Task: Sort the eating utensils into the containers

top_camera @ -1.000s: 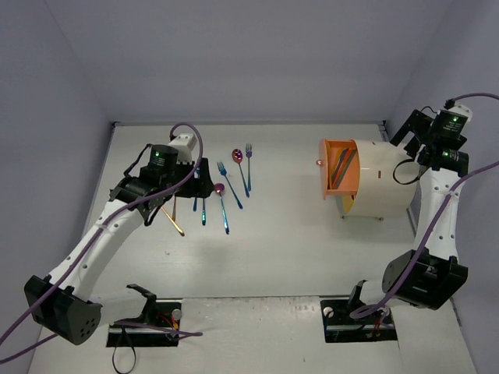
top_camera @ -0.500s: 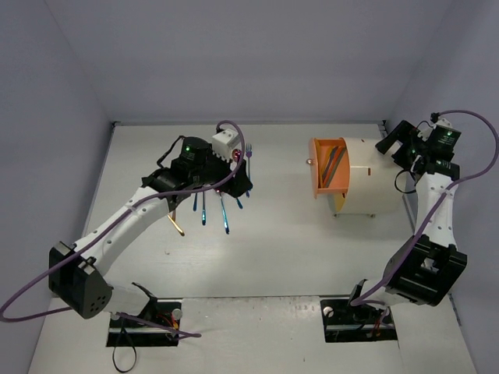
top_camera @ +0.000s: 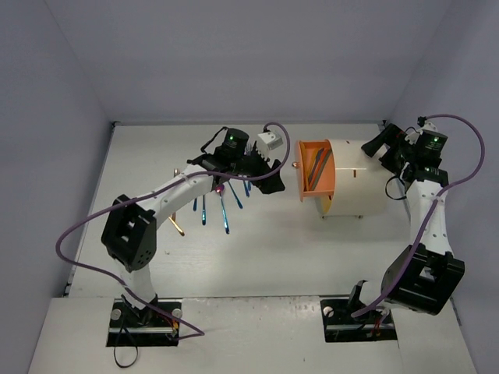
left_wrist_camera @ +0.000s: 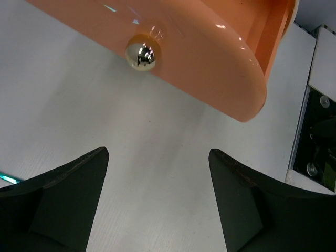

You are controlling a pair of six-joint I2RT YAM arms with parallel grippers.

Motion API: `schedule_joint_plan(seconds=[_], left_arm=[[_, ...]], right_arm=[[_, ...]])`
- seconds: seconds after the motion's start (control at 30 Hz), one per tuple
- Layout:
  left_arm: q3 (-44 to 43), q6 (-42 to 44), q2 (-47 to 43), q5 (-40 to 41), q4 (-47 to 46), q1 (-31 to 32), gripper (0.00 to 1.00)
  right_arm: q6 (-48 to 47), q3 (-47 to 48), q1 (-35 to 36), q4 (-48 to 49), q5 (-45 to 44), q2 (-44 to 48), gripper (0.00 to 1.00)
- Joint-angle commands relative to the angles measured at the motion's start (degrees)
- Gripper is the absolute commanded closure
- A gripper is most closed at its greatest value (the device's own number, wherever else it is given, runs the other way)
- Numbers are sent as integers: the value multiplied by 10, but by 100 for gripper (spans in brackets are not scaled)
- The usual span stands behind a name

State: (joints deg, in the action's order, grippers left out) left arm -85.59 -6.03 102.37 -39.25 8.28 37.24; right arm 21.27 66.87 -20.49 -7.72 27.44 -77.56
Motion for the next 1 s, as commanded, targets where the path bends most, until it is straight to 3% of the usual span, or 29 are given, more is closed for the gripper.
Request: schedule_joint_plan(seconds=[0.0,0.43,0.97], left_arm=[[-96,43,23,-62,-44,9,26],[-307,112,181,-131,66,53,27],[-430,33,274,-126,5,70,27]], right_arm=[[7,-13,21,-22,19,14,5],[1,-25,41,-12,23,2,6],[8,-16,52,-6,24,-10,7]])
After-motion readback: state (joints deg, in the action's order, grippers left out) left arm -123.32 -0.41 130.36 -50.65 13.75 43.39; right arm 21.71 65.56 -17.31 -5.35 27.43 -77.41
